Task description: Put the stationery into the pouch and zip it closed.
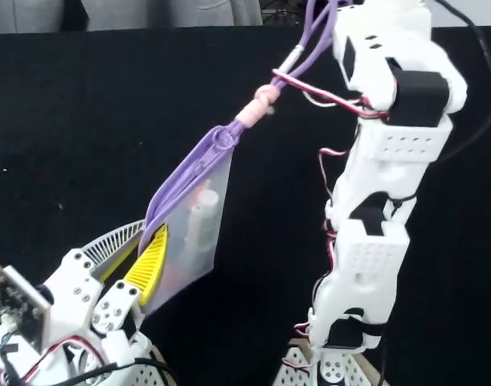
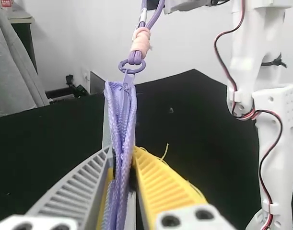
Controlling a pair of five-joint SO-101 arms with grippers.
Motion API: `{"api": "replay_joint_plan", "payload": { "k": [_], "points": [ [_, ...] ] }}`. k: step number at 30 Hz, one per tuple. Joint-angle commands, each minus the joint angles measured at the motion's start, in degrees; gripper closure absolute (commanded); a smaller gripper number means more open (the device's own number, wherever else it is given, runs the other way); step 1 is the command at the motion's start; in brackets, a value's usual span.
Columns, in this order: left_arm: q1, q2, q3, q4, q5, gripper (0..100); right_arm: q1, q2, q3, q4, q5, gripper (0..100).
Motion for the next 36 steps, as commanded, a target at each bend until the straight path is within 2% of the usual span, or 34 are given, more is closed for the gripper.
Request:
{"api": "replay_joint_plan", "payload": {
  "k": [1, 29, 36],
  "points": [
    [-0.75, -0.97, -5.23, 0.62, 0.35, 97, 5.36, 0.75, -1.27, -3.78, -0.26, 98.7],
    [-0.84, -0.97, -5.41, 0.7, 1.76, 97, 13.89, 6.9, 1.98, -16.18, 1.85, 98.7],
    [-0.84, -1.05, -5.05, 0.7, 1.85, 97, 13.71, 7.34, 2.07, -17.05, 1.85, 98.7]
  ]
}}
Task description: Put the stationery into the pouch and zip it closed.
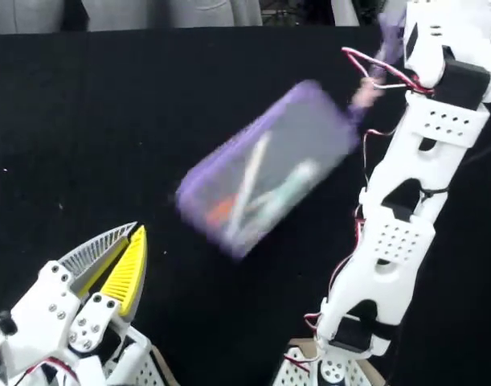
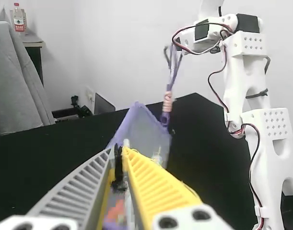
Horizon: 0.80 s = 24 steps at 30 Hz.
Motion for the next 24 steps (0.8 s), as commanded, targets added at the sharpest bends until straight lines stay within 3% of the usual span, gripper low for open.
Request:
{"api": "replay_joint_plan", "payload": {
  "k": [1, 10, 14, 18, 24],
  "points": [
    [-0.22, 0.0, -1.45, 0.26, 0.7, 97, 0.44, -1.54, -0.48, -1.93, 0.62, 98.7],
    [-0.31, 0.18, -1.36, 0.26, -2.02, 96, -8.62, -1.89, -1.36, -0.7, 3.6, 98.7],
    [-1.27, 0.18, -1.36, 2.29, -4.13, 86, -14.77, -4.26, -4.0, 2.81, 4.22, 98.7],
    [-10.15, 0.18, -1.19, 5.01, -4.13, 77, -21.8, -10.15, -2.95, 5.8, 4.22, 98.7],
    [-30.37, 0.18, 6.99, 3.52, -4.13, 77, -33.67, -15.43, -0.4, 10.81, 4.22, 98.7]
  ]
}}
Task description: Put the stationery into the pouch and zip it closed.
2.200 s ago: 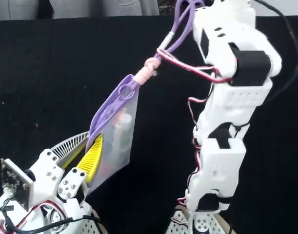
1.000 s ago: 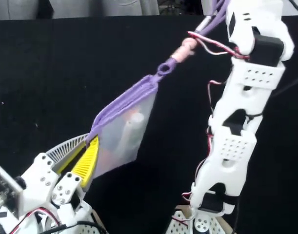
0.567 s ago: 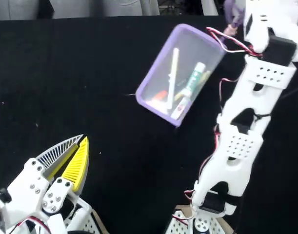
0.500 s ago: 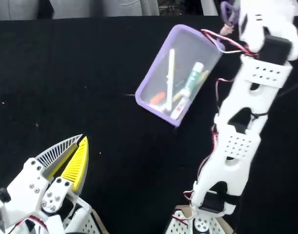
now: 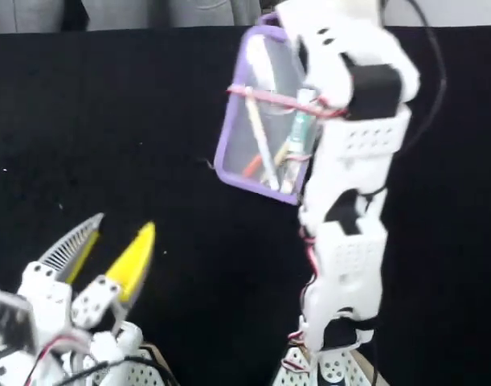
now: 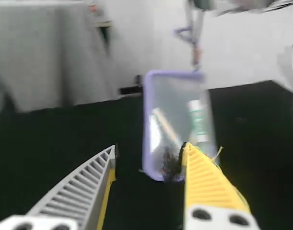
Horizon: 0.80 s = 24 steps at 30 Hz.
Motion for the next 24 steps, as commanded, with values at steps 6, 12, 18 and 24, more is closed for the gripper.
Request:
{"api": "replay_joint_plan", "payload": {
  "k": [6, 12, 18, 24],
  "points": [
    [-19.03, 0.18, 10.77, -1.14, -0.53, 77, -14.86, -5.23, 4.53, 6.42, -0.09, 98.7],
    [-26.24, 0.18, 12.7, 0.26, -0.53, 77, -20.84, -5.23, 12.97, 6.59, -0.09, 98.7],
    [-31.16, 0.18, 12.7, 0.44, -0.53, 77, -25.49, -5.14, 24.92, 5.71, -0.09, 98.7],
    [-34.24, 0.18, 12.79, 0.44, 4.13, 77, -25.58, -5.14, 37.05, 3.25, -0.09, 98.4]
  ]
}}
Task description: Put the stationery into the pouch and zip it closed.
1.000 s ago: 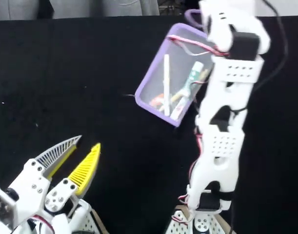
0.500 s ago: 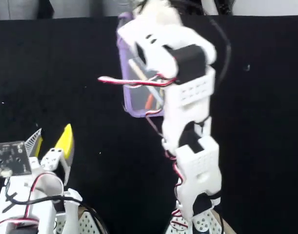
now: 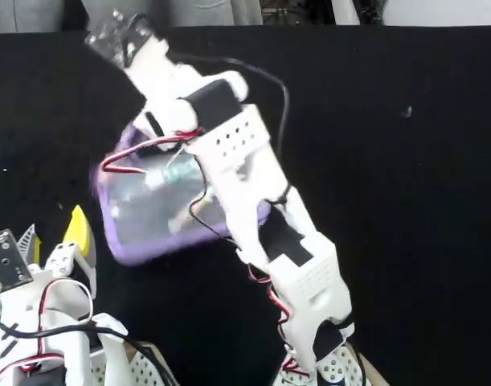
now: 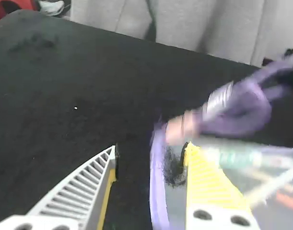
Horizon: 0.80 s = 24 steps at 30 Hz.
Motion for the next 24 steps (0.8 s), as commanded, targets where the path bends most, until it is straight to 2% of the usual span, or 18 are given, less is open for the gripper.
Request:
{"api": "replay_joint_plan", "payload": {
  "k": [1, 8, 14, 16, 24],
  "points": [
    [-1.89, 0.18, 0.13, 0.18, 2.2, 77, 0.0, -3.74, 5.05, -3.43, 0.09, 98.3],
    [-1.63, 0.18, 2.59, -0.26, 2.2, 77, 0.44, -3.82, 13.93, -6.77, 0.0, 97.3],
    [-1.54, 0.18, 2.95, -0.26, 2.2, 76, 1.23, -4.26, 13.05, -8.35, 0.26, 75.3],
    [-1.8, 0.18, 2.95, -0.26, 2.11, 76, 1.23, -4.26, 10.15, -6.42, 0.35, 71.7],
    [-1.45, 0.26, 2.95, -0.44, 1.93, 76, 1.23, -4.26, -14.64, 8.62, 0.35, 71.2]
  ]
}}
